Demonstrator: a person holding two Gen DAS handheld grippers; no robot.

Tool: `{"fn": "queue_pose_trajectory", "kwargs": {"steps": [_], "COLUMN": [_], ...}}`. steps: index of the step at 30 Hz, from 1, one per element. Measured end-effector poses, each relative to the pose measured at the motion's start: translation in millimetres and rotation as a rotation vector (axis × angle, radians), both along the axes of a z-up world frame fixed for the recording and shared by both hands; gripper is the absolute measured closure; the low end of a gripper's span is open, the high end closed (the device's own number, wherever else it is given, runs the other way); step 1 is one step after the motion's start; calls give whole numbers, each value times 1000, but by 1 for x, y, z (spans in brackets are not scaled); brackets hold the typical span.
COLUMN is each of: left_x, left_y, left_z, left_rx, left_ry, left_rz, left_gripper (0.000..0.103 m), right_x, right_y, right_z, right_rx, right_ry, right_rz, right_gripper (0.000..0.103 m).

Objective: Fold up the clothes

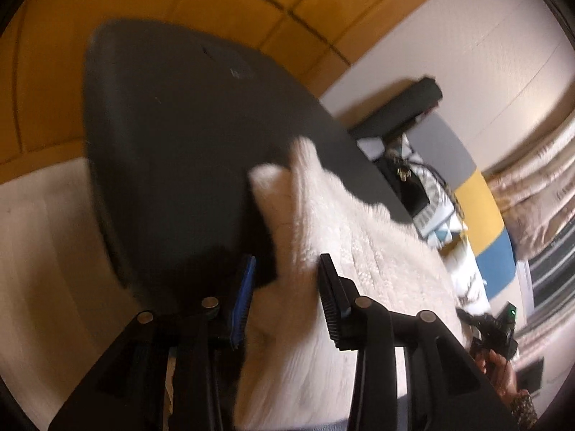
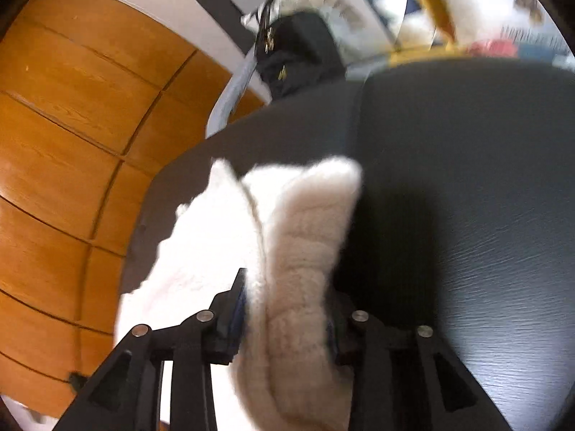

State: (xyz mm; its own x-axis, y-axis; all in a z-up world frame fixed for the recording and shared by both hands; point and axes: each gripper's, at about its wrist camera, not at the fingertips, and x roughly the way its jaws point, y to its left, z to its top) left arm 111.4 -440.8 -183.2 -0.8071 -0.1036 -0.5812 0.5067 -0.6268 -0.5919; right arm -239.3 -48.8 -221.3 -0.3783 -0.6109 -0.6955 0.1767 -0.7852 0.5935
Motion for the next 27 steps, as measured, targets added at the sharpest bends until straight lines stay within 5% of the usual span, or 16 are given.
{"fn": "queue_pose_trajectory", "kwargs": {"steps": [3, 6, 14, 19, 27], "left_x": [11, -1, -98, -134, -140], "left_y": [3, 13, 50, 36, 32], "left_z": [24, 51, 46, 8, -9], "left_rx": [-87, -178, -405, -379, -445], "left_ry": [40, 82, -124, -282, -283], "left_rz": [63, 28, -189, -150, -133], "left_gripper": [65, 65, 65, 65, 63], "right_x": [18, 28, 23, 16, -28], "right_y": [-4, -14, -94, -128, -137], "right_z": [36, 63, 58, 30, 0], "right_rx": [186, 215, 297, 438, 474], "right_ry": [175, 321, 375, 390, 398], "right_rz": [-69, -56, 204, 335, 230], "right_gripper": [69, 69, 72, 72, 74]}}
